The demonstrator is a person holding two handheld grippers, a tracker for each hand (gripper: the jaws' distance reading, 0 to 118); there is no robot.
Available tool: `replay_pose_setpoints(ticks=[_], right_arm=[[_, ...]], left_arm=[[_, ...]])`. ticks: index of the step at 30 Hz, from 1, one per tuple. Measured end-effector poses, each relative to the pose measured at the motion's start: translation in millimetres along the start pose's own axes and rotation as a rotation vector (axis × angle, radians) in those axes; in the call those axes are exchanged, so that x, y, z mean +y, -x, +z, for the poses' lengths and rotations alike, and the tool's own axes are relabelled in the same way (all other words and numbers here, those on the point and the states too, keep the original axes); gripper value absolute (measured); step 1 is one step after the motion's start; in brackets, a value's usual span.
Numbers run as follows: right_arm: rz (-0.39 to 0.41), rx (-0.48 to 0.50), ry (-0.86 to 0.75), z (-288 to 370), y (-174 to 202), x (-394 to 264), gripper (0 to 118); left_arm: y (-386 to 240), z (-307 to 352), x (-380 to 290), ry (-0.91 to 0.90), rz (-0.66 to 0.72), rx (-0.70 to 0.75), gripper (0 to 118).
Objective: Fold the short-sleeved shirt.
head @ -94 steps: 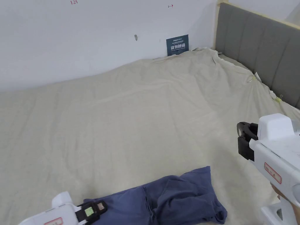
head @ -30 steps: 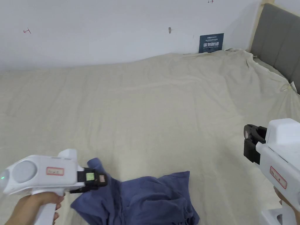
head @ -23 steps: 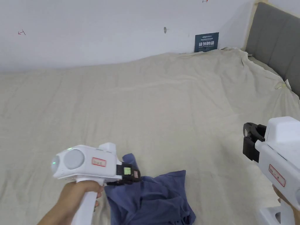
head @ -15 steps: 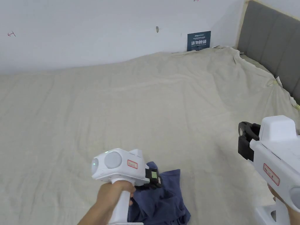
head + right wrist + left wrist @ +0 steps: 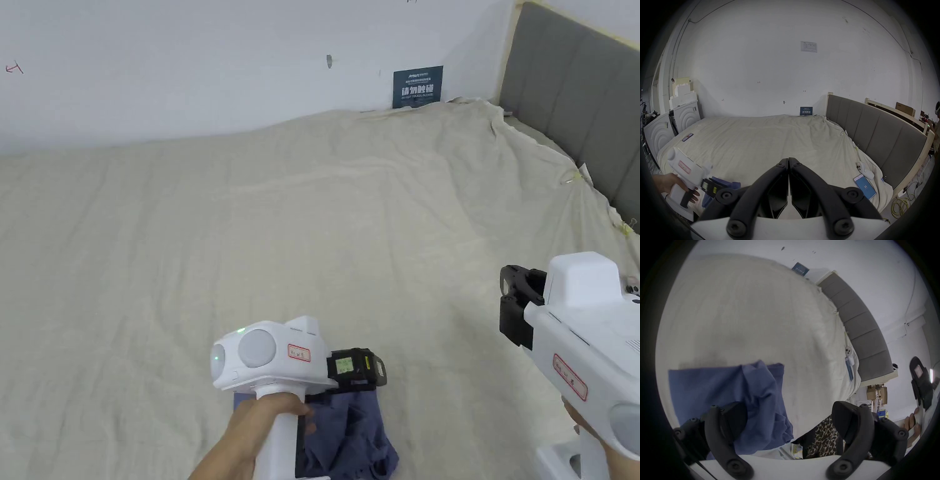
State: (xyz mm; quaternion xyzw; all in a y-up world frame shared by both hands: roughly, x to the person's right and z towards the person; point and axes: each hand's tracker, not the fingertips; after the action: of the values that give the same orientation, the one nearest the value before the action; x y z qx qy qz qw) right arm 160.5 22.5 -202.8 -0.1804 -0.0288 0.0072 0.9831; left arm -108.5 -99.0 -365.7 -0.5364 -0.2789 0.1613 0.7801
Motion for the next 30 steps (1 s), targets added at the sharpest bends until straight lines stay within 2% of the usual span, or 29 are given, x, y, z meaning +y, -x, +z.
replay_pose_setpoints(ticks=[6, 9, 10, 11, 13, 15, 16, 18, 19, 24, 30], right_arm=[[0.004, -0.001, -0.020, 2.8, 0.0, 5.6, 0], [0.006, 0.003, -0.026, 3.3, 1.5, 7.1, 0], [0.007, 0.004, -0.028, 3.4, 2.5, 7.3, 0], [0.007, 0.005, -0.028, 3.5, 3.3, 7.6, 0], [0.006, 0.009, -0.029, 4.6, 5.6, 8.2, 0], [0.007, 0.011, -0.027, 5.7, 8.6, 8.7, 0], [0.008, 0.011, -0.026, 5.6, 9.3, 8.5, 0], [0.011, 0.010, -0.020, 6.4, 11.5, 8.6, 0], [0.012, 0.011, -0.019, 6.6, 11.7, 8.3, 0], [0.005, 0.004, -0.014, 7.6, 9.6, 6.5, 0], [0.005, -0.022, -0.015, 13.4, -1.6, 5.2, 0]], left_arm=[[12.7, 67.6, -2.0, -0.220, -0.115, 0.066, 109], [32.9, 84.4, -2.4, -0.263, -0.141, 0.152, 109], [39.4, 87.7, -3.3, -0.274, -0.148, 0.176, 105], [46.0, 90.6, -4.8, -0.289, -0.161, 0.215, 97], [56.5, 93.9, -14.7, -0.382, -0.180, 0.265, 54], [64.2, 90.7, -23.1, -0.411, -0.199, 0.305, 20], [68.2, 87.6, -27.4, -0.414, -0.211, 0.315, 11], [75.5, 80.1, -36.4, -0.417, -0.229, 0.321, 9], [79.2, 74.6, -39.4, -0.417, -0.243, 0.321, 0], [85.4, 41.6, -57.0, -0.396, -0.300, 0.351, 0], [69.5, 2.7, -80.7, -0.352, -0.358, 0.292, 0]])
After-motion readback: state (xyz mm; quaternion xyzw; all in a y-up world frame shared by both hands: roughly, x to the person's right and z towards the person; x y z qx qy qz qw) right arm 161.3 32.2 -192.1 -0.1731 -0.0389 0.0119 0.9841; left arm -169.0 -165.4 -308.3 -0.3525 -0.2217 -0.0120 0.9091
